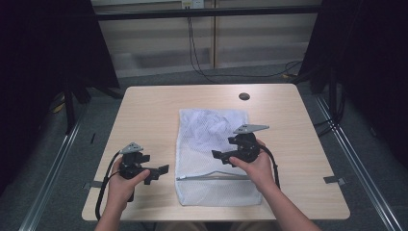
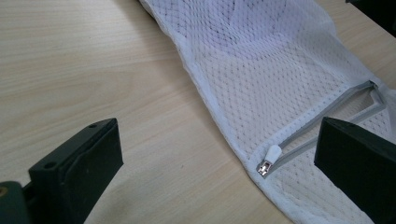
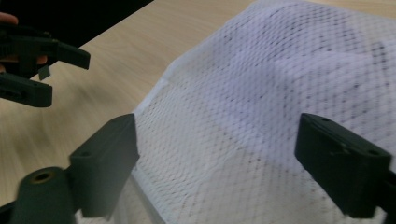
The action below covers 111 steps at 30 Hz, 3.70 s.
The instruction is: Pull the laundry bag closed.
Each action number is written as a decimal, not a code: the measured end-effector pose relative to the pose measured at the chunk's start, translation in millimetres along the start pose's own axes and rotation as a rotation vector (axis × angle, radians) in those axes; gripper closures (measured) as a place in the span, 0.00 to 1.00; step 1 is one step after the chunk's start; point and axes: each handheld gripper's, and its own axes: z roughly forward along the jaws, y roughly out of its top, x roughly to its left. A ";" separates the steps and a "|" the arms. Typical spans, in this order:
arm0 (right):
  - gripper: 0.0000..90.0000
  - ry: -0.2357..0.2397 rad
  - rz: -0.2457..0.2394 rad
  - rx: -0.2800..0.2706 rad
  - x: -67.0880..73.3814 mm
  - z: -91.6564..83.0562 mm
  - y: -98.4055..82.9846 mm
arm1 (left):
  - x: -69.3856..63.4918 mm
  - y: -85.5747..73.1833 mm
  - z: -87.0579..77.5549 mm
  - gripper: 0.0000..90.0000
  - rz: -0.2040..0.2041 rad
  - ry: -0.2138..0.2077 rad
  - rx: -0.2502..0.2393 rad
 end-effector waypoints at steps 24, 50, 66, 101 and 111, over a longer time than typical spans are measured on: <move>0.38 0.150 0.027 0.115 43.7 43.3 -3.5 | -10.6 -0.4 9.2 0.00 -0.006 -0.045 0.019; 0.68 0.239 0.150 0.207 65.7 80.8 -18.9 | -8.7 0.1 0.2 0.02 0.002 -0.031 0.017; 0.72 0.238 0.171 0.265 67.6 95.0 -30.0 | -7.1 -0.7 -0.8 0.02 0.002 -0.023 0.019; 0.86 0.260 0.226 0.285 78.1 107.4 -24.8 | -3.6 -1.2 -4.1 0.02 -0.019 -0.007 0.020; 0.93 0.235 0.217 0.305 77.2 111.8 -25.3 | -3.5 -3.1 -3.4 0.02 -0.029 -0.020 0.034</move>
